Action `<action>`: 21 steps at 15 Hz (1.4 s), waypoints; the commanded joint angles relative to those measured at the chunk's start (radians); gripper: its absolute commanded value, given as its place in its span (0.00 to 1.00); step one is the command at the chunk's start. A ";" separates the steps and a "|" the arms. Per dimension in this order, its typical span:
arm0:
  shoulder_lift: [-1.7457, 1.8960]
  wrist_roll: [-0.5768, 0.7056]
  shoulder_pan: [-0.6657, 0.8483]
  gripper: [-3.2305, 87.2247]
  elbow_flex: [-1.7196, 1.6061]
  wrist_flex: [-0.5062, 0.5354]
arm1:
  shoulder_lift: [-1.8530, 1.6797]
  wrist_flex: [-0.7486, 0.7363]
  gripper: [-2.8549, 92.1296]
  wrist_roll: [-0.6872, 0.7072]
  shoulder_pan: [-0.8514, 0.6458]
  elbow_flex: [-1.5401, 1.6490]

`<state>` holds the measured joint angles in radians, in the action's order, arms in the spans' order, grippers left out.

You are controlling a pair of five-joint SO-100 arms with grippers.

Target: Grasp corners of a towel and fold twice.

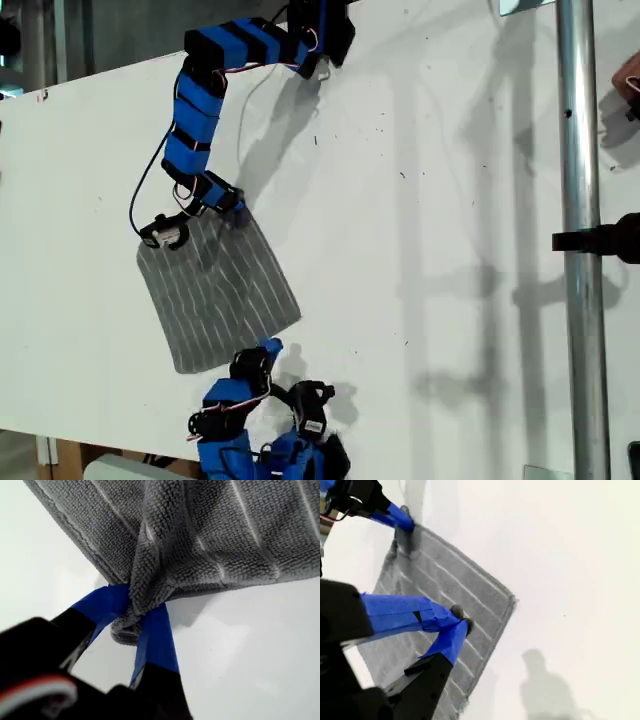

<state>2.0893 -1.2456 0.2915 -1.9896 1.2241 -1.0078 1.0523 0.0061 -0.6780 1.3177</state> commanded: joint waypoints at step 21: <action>-0.666 0.465 0.153 0.35 0.505 0.161 | -0.041 -0.021 0.03 0.005 0.003 0.034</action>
<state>1.4266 -0.7655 0.4464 -1.4742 1.4343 -1.0216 1.0354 0.0061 -0.6780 1.3453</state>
